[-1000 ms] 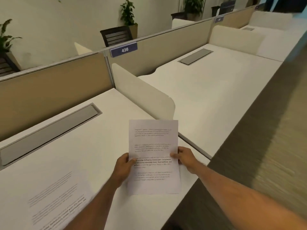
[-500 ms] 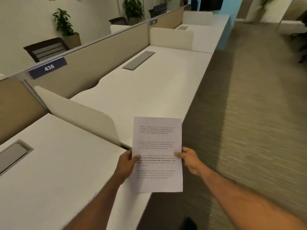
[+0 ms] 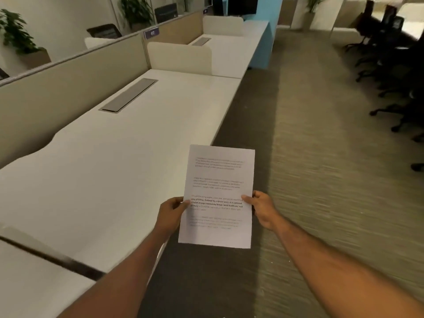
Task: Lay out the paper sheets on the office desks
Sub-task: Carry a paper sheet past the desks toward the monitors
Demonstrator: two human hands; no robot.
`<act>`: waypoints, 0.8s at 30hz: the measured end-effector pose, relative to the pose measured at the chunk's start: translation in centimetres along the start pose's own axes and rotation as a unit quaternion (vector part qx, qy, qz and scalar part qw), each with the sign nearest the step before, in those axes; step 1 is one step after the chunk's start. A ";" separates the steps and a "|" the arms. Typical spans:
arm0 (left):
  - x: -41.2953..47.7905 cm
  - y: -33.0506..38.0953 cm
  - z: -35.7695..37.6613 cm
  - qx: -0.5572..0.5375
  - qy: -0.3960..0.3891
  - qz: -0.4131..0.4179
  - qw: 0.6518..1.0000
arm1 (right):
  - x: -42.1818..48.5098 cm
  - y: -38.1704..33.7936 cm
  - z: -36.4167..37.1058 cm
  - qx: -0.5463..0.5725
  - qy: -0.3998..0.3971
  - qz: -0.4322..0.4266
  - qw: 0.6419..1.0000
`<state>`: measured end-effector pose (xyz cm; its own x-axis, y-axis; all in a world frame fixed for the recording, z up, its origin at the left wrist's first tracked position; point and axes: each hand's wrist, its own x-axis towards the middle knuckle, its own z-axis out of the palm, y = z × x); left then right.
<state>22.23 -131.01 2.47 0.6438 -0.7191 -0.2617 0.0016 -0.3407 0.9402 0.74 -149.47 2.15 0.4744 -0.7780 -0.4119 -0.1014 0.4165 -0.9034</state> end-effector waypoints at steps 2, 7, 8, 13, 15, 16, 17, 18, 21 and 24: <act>2.2 1.4 2.3 0.018 -0.017 0.000 1.000 | 1.9 -1.4 -2.0 0.017 0.019 -0.003 1.000; 8.8 4.3 7.6 0.050 -0.037 0.013 0.998 | 7.1 -4.0 -5.9 0.046 0.056 -0.004 0.997; 10.4 4.9 8.6 0.055 -0.039 0.017 0.998 | 8.3 -4.5 -6.5 0.052 0.062 -0.006 0.997; 19.7 7.8 13.8 0.068 -0.044 0.049 0.996 | 16.1 -7.4 -9.7 0.046 0.089 -0.015 0.995; 23.7 9.2 16.0 0.059 -0.050 0.050 0.996 | 19.6 -8.8 -11.0 0.039 0.104 -0.012 0.994; 25.2 9.9 16.7 0.053 -0.053 0.047 0.996 | 20.8 -9.5 -11.3 0.036 0.107 -0.008 0.994; 27.3 10.7 17.7 0.048 -0.059 0.043 0.996 | 22.5 -10.4 -11.9 0.035 0.113 -0.005 0.993; 29.3 11.6 18.6 0.049 -0.062 0.042 0.996 | 24.1 -11.4 -12.4 0.032 0.119 -0.002 0.992; 35.1 14.8 21.1 0.052 -0.072 0.052 0.995 | 28.7 -15.1 -13.9 0.021 0.130 -0.017 0.991; 40.6 17.6 23.4 0.045 -0.085 0.047 0.994 | 33.1 -18.5 -15.2 0.022 0.155 -0.023 0.987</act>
<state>30.46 -180.37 3.26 0.4994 -0.8394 -0.2144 -0.1247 -0.3146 0.9410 5.01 -190.07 3.42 0.1860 -0.9001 -0.3940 -0.0453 0.3927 -0.9185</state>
